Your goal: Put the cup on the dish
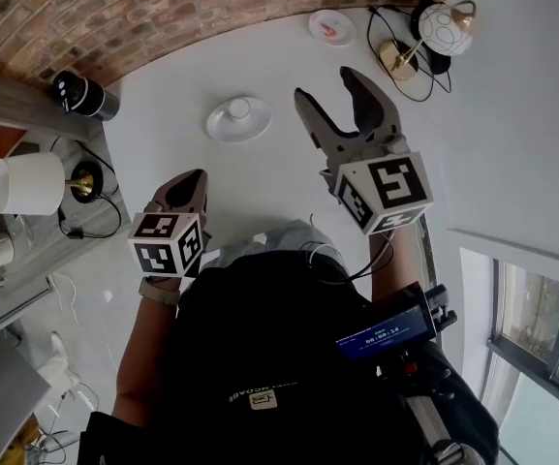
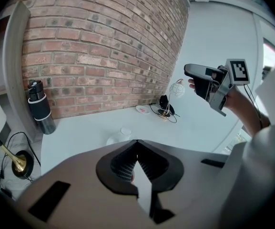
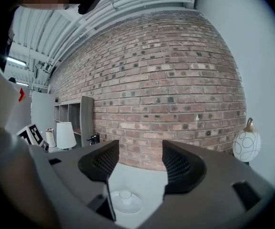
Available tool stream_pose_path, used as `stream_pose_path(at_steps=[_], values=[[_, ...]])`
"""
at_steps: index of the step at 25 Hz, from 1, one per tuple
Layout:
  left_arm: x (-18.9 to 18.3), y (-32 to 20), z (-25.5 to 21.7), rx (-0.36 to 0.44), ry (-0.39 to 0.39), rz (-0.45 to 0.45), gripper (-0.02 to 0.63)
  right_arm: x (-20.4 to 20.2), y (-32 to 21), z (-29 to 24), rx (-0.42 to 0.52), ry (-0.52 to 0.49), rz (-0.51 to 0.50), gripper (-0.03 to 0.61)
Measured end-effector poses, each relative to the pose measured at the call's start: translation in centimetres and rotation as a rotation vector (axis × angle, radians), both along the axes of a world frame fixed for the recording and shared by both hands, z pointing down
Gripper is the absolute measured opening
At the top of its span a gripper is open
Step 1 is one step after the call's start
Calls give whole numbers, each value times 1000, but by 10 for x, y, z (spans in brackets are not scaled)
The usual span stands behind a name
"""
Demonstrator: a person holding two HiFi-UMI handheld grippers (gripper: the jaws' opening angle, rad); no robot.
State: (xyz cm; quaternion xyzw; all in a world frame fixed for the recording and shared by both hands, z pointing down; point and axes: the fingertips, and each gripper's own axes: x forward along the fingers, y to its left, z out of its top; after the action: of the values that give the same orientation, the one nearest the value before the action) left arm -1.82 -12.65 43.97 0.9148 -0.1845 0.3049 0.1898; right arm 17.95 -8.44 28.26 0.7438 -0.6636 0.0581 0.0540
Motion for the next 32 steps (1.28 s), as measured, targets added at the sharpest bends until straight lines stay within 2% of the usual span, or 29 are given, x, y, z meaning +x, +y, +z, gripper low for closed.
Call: stream_pose_path(at_steps=[10, 11, 13, 32], values=[[3, -9, -10, 7, 56, 31, 5, -19, 15, -13, 83, -41, -8, 267], [3, -9, -10, 7, 58, 32, 5, -19, 16, -15, 91, -39, 4, 200], [4, -11, -11, 6, 62, 32, 5, -17, 19, -15, 94, -38, 18, 170], [5, -24, -1, -22, 46, 19, 5, -2, -2, 4, 77, -137, 14, 166]])
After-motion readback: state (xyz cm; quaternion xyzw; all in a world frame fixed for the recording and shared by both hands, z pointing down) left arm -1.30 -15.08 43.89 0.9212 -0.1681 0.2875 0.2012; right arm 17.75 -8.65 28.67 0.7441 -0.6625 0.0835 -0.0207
